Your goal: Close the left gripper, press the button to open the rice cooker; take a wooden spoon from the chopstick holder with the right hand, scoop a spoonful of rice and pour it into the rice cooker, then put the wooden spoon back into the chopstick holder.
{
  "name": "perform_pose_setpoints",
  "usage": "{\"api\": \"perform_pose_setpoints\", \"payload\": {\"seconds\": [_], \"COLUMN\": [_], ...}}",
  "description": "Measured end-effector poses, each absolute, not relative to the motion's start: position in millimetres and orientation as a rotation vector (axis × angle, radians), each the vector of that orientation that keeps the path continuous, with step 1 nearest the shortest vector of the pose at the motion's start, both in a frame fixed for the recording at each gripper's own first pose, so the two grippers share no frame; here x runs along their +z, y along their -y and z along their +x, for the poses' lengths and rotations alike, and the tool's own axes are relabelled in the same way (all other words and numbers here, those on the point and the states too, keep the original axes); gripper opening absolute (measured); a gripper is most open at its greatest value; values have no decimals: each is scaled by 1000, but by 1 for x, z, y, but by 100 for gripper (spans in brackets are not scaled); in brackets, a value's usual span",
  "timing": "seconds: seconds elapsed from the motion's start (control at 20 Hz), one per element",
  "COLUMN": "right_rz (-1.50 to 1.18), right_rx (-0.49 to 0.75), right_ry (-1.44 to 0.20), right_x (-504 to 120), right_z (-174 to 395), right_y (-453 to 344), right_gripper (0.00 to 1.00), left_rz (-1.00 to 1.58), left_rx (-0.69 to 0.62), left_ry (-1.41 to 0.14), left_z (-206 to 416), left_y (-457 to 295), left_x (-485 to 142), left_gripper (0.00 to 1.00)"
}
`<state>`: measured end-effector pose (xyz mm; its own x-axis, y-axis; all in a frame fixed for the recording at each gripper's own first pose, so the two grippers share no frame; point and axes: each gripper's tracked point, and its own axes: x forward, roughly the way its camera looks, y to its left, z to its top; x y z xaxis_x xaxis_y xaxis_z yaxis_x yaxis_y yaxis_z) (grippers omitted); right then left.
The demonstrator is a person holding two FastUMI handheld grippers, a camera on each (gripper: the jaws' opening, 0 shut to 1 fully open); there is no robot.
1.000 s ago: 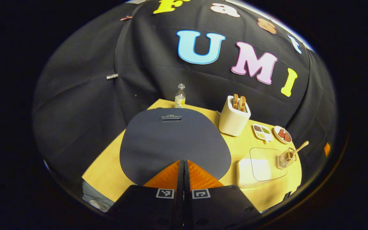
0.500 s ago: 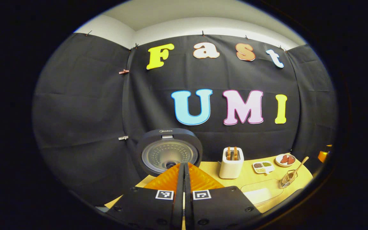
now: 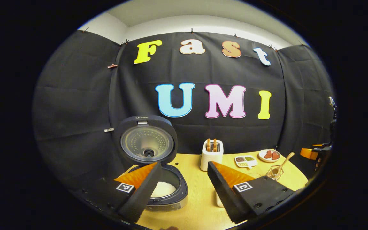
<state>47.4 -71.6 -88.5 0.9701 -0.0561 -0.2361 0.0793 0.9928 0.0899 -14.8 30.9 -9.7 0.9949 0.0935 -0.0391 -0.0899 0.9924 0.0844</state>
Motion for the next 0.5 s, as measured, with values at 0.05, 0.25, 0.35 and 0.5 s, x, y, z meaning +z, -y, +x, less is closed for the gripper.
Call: {"api": "perform_pose_setpoints", "payload": {"seconds": [0.05, 0.25, 0.35, 0.5], "right_rz": [105, 118, 131, 159], "right_rx": [-72, -81, -76, -60], "right_ry": [-246, -314, -346, -391], "right_x": [-94, -124, -141, -166], "right_z": [55, 84, 98, 122], "right_y": [76, 93, 100, 109], "right_gripper": [98, 98, 98, 98], "left_rz": [78, 38, 22, -2], "left_rx": [84, 112, 144, 210], "left_ry": [-50, -91, -112, -148], "left_z": [-15, -15, -18, -24], "left_y": [-25, -16, -16, -19], "left_x": [-12, -31, -39, -53], "left_gripper": [98, 97, 98, 98]}}
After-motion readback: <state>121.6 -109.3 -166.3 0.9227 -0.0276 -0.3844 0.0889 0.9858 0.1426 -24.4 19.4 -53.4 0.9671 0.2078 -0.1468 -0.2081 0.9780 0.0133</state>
